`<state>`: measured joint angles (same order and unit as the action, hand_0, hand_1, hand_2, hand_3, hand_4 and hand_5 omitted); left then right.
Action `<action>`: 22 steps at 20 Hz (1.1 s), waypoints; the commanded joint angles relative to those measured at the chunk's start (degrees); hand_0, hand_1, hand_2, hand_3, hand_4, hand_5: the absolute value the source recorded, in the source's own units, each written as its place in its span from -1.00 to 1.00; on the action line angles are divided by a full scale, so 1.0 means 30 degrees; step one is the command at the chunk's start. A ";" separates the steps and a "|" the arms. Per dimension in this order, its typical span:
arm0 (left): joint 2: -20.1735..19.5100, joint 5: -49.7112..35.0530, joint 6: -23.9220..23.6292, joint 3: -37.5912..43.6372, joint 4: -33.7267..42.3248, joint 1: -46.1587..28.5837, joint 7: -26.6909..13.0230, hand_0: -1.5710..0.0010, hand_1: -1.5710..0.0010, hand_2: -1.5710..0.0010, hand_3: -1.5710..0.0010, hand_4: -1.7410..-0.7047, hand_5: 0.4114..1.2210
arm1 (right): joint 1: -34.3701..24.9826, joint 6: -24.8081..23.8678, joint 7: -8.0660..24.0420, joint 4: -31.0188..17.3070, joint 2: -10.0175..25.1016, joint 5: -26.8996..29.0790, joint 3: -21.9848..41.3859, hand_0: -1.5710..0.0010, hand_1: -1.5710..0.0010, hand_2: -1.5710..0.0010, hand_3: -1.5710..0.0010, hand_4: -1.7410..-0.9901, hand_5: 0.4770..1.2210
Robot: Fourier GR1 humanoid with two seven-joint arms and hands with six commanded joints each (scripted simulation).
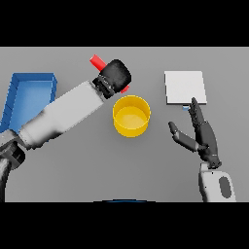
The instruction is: Pick up the red beaker and tilt it to pour out 1 green nut into yellow bowl. Pick up the yellow bowl and place it on the metallic measuring scale.
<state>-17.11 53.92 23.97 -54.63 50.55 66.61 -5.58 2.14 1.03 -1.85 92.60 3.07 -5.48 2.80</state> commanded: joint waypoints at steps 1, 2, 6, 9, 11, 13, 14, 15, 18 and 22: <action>0.0072 0.0173 0.0012 -0.0290 -0.0150 0.0275 0.0030 -1.00 -1.00 -1.00 -0.88 -0.98 1.00 | 0.0026 -0.0005 -0.0123 -0.0009 0.0005 0.0013 -0.0028 1.00 1.00 1.00 1.00 0.18 -0.67; 0.0310 0.0381 -0.0115 -0.0741 -0.0300 0.0376 0.0064 -1.00 -1.00 -1.00 -0.90 -0.98 1.00 | -0.0049 -0.0098 -0.0077 0.0060 0.0113 -0.0114 -0.0057 1.00 1.00 1.00 1.00 0.18 -0.67; 0.0223 0.1328 -0.0081 -0.2558 -0.0312 0.0905 0.0231 -1.00 -1.00 -1.00 -0.96 -0.99 1.00 | 0.0175 -0.0101 0.0062 0.0515 -0.0166 -0.0236 0.0330 1.00 1.00 1.00 1.00 0.21 -0.66; 0.0736 0.1873 0.0562 -0.3972 -0.0759 0.1797 0.0799 -1.00 -1.00 -1.00 -0.98 -1.00 1.00 | 0.0047 -0.0345 0.0247 0.0572 -0.0153 -0.0504 0.0340 1.00 1.00 1.00 1.00 0.20 -0.65; 0.1068 0.2001 0.0742 -0.4503 -0.1086 0.2168 0.0712 -1.00 -1.00 -1.00 -0.99 -1.00 1.00 | 0.0072 -0.0293 0.0408 0.0490 0.0023 -0.0338 0.0122 1.00 1.00 1.00 1.00 0.20 -0.66; 0.1315 0.1962 0.1060 -0.4874 -0.1281 0.2680 0.0827 -1.00 -1.00 -1.00 -0.99 -1.00 1.00 | 0.0222 -0.0321 0.0259 0.0486 -0.0116 -0.0603 0.0386 1.00 1.00 1.00 1.00 0.22 -0.67; 0.1379 0.2064 0.0980 -0.5218 -0.1659 0.2940 0.1055 -1.00 -1.00 -1.00 -0.99 -1.00 1.00 | -0.0017 -0.0402 0.0372 0.0472 -0.0024 -0.0687 0.0319 1.00 1.00 1.00 1.00 0.22 -0.66; 0.1268 0.2145 0.1141 -0.5613 -0.1545 0.2934 0.1100 -1.00 -1.00 -1.00 -0.99 -1.00 1.00 | 0.0276 -0.0471 -0.0107 0.0331 -0.0050 -0.0871 0.0386 1.00 1.00 1.00 1.00 0.24 -0.68; 0.1334 0.2194 0.1297 -0.6272 -0.1898 0.3614 0.1292 -1.00 -1.00 -1.00 -1.00 -1.00 1.00 | 0.0001 -0.0456 -0.0058 0.0233 0.0016 -0.0721 0.0224 1.00 1.00 1.00 1.00 0.27 -0.70; 0.1163 0.2081 0.0910 -0.6812 -0.2050 0.4287 0.1365 -1.00 -1.00 -1.00 -1.00 -1.00 1.00 | -0.0200 -0.0542 0.0123 0.0034 0.0089 -0.0808 0.0150 1.00 1.00 1.00 1.00 0.35 -0.71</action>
<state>-13.65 60.04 26.75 -75.06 44.40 79.52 -1.52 1.54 -0.60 -1.50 92.71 3.33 -7.90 3.25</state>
